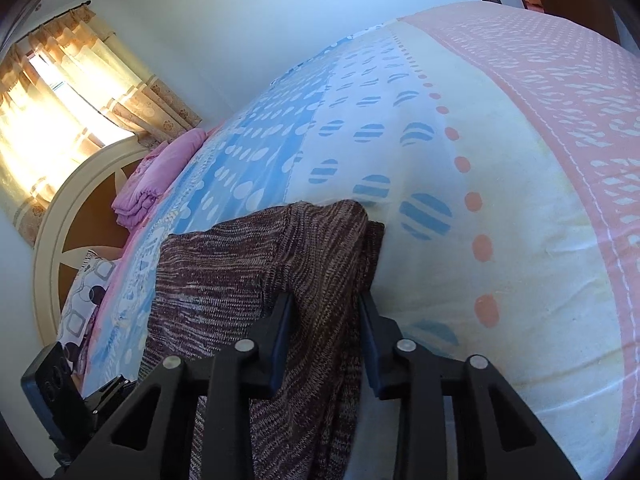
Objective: Fold small clothes
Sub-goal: 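Grasp the sweater end with the left gripper while the right gripper grasps it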
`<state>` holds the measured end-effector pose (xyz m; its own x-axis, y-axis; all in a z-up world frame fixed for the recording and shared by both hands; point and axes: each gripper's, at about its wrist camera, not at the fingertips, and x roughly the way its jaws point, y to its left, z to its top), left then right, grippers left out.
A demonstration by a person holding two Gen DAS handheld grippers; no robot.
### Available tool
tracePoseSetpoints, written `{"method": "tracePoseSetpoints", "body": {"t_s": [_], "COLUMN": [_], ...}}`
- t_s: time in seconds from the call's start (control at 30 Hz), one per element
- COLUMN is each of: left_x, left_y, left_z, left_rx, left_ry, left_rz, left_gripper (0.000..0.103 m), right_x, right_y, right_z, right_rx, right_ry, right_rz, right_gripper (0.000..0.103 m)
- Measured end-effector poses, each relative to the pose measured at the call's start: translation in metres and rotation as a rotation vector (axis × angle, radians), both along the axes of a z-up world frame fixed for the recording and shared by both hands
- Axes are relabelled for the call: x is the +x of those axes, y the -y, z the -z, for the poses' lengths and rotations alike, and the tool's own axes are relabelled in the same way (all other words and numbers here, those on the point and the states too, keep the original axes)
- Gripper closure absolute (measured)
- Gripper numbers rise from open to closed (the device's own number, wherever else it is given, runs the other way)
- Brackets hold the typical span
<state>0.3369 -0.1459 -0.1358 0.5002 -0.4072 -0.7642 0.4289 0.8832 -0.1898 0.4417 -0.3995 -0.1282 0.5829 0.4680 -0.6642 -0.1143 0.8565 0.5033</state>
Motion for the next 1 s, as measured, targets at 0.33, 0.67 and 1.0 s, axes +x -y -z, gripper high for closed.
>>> {"method": "tracePoseSetpoints", "body": {"t_s": [0.33, 0.67, 1.0], "left_x": [-0.025, -0.052, -0.088], "left_y": [0.011, -0.004, -0.034], "left_z": [-0.018, -0.039, -0.043], "left_rx": [0.082, 0.098, 0.112], "left_ry": [0.054, 0.053, 0.047], "left_rz": [0.021, -0.006, -0.046], "left_gripper": [0.069, 0.072, 0.073], "right_x": [-0.017, -0.051, -0.075], "right_y": [-0.018, -0.04, -0.082], "right_z": [-0.02, -0.05, -0.059], "right_rx": [-0.074, -0.033, -0.009], "right_ry": [0.038, 0.091, 0.098], "right_rz": [0.019, -0.005, -0.068], "right_gripper": [0.085, 0.085, 0.086]}}
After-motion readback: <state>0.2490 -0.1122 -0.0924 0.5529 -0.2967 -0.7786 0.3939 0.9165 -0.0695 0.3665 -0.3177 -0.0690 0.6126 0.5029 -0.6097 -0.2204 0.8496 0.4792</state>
